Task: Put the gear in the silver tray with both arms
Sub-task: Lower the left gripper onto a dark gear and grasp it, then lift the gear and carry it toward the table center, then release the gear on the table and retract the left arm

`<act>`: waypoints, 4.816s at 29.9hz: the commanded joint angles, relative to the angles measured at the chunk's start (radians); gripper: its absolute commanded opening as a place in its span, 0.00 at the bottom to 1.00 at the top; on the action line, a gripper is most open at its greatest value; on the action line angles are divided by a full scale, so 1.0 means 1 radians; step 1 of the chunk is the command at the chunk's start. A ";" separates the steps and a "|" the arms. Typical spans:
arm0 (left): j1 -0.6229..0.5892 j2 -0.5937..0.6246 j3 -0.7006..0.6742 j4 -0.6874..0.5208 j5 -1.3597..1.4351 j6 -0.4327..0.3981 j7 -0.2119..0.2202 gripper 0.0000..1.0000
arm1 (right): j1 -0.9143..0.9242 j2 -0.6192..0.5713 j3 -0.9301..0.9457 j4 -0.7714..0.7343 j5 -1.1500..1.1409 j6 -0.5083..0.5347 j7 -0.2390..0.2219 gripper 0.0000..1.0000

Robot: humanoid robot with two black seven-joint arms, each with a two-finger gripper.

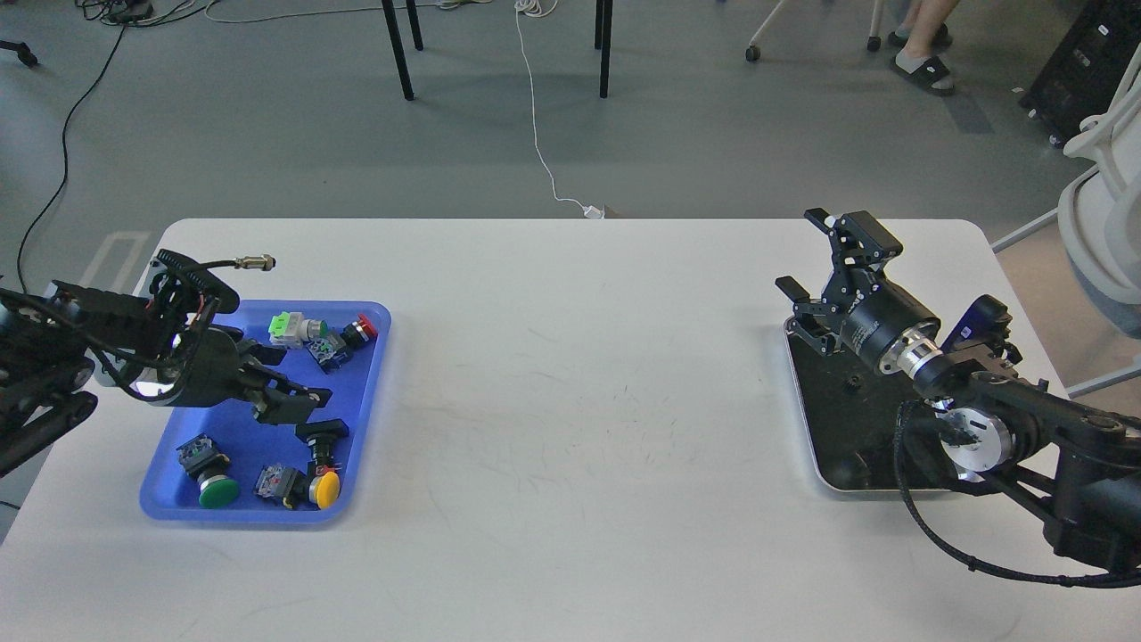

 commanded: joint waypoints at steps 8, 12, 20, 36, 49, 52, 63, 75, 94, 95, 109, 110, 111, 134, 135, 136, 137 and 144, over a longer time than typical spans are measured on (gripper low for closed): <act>-0.008 -0.049 0.041 0.097 0.001 0.000 0.000 0.74 | -0.001 -0.003 0.002 0.000 0.000 0.000 0.000 0.97; -0.008 -0.049 0.054 0.117 0.001 0.000 0.000 0.70 | -0.001 -0.001 0.003 0.000 0.000 0.000 0.000 0.97; -0.007 -0.051 0.059 0.125 0.003 0.000 0.000 0.66 | -0.003 -0.004 0.002 0.000 0.000 0.000 0.000 0.97; -0.003 -0.071 0.061 0.128 -0.002 -0.002 0.000 0.62 | -0.003 -0.010 0.002 0.000 0.000 0.000 0.000 0.97; 0.001 -0.071 0.061 0.129 0.001 -0.002 0.001 0.17 | -0.003 -0.010 0.002 0.000 0.000 0.000 0.000 0.97; 0.001 -0.071 0.062 0.129 0.001 -0.002 0.002 0.15 | -0.003 -0.010 0.002 0.001 0.000 0.000 0.000 0.97; -0.056 0.009 0.065 0.021 -0.025 -0.013 0.000 0.14 | -0.001 -0.012 0.003 0.003 0.000 0.000 0.000 0.97; -0.160 0.147 0.053 -0.248 -0.069 -0.011 0.000 0.15 | -0.001 -0.018 0.006 0.002 0.000 0.000 0.000 0.97; -0.301 -0.523 0.156 -0.132 0.028 -0.015 0.121 0.15 | 0.119 -0.056 0.018 0.058 0.000 0.011 0.000 0.97; -0.303 -0.544 0.174 -0.113 0.026 -0.015 0.121 0.15 | 0.141 -0.059 0.011 0.067 0.000 0.011 0.000 0.97; -0.307 -0.793 0.268 0.099 0.018 -0.015 0.125 0.15 | 0.407 -0.003 -0.202 0.083 -0.002 0.009 0.000 0.97; -0.309 -0.793 0.269 0.099 0.020 -0.015 0.125 0.15 | 0.405 -0.003 -0.204 0.083 -0.002 0.009 0.000 0.97; -0.309 -0.793 0.271 0.099 0.020 -0.015 0.125 0.15 | 0.401 -0.003 -0.206 0.081 -0.002 0.009 0.000 0.97; -0.277 -0.793 0.343 0.151 0.012 -0.015 0.122 0.59 | 0.373 -0.023 -0.210 0.083 -0.002 0.006 0.000 0.97; -0.278 -0.793 0.341 0.148 0.012 -0.015 0.121 0.70 | 0.373 -0.024 -0.210 0.083 -0.002 0.006 0.000 0.97; -0.278 -0.793 0.340 0.143 0.009 -0.015 0.119 0.77 | 0.373 -0.024 -0.210 0.083 -0.003 0.006 0.000 0.97; -0.283 -0.793 0.338 0.140 -0.008 -0.015 0.114 0.79 | 0.373 -0.026 -0.210 0.083 -0.003 0.006 0.000 0.97; -0.292 -0.715 0.213 0.085 -0.162 -0.015 0.116 0.89 | 0.367 -0.067 -0.207 0.089 -0.002 0.008 0.000 0.97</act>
